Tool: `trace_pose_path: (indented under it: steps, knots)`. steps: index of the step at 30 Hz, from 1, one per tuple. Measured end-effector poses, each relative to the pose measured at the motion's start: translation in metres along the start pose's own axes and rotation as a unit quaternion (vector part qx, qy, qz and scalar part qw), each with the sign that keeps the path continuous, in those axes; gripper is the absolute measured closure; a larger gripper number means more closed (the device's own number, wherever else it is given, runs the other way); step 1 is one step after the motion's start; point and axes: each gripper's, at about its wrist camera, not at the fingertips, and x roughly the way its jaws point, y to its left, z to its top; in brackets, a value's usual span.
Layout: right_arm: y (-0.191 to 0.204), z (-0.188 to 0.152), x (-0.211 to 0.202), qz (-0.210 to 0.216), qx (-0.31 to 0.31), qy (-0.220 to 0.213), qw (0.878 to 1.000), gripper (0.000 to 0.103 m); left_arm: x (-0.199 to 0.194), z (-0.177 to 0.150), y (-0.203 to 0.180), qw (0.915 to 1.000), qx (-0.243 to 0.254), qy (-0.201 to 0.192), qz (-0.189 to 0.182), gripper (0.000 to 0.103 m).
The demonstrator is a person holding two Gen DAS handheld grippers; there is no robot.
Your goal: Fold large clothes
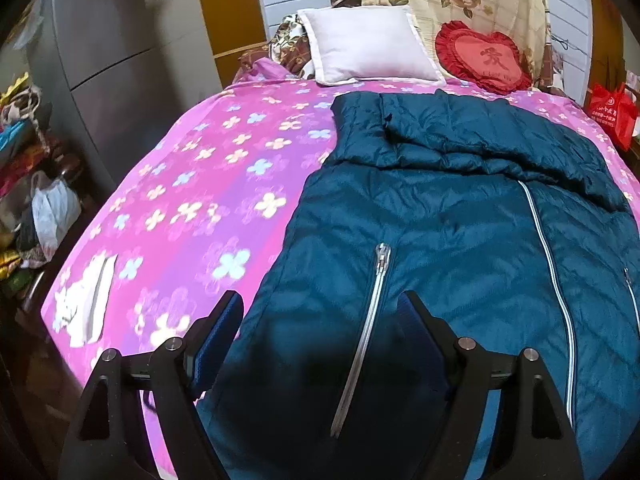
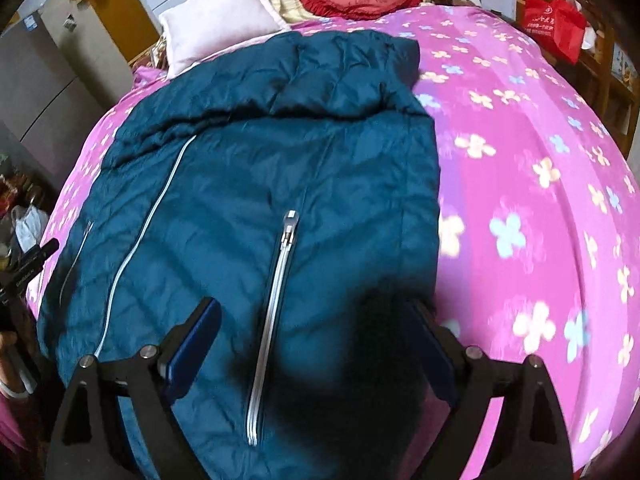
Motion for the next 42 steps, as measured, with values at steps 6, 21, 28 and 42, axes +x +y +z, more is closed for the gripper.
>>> trace_pose_path:
  steps: [6, 21, 28, 42]
  knots:
    - [0.010, -0.027, -0.006, 0.013, -0.019, 0.018, 1.000, 0.009, -0.010, -0.015, 0.008, 1.0000, -0.003, 0.003, 0.002, 0.041]
    - [0.018, -0.062, -0.024, 0.001, -0.050, 0.003, 0.999, 0.010, -0.020, -0.035, 0.012, 1.0000, -0.002, 0.008, 0.004, 0.041]
    - [0.019, -0.065, -0.024, 0.001, -0.052, -0.001, 0.999, 0.010, -0.021, -0.041, 0.016, 0.9999, -0.004, 0.012, 0.002, 0.041]
    - [0.025, -0.083, -0.029, 0.004, -0.060, 0.004, 0.998, 0.009, -0.029, -0.051, 0.021, 0.9999, -0.003, 0.016, -0.001, 0.041]
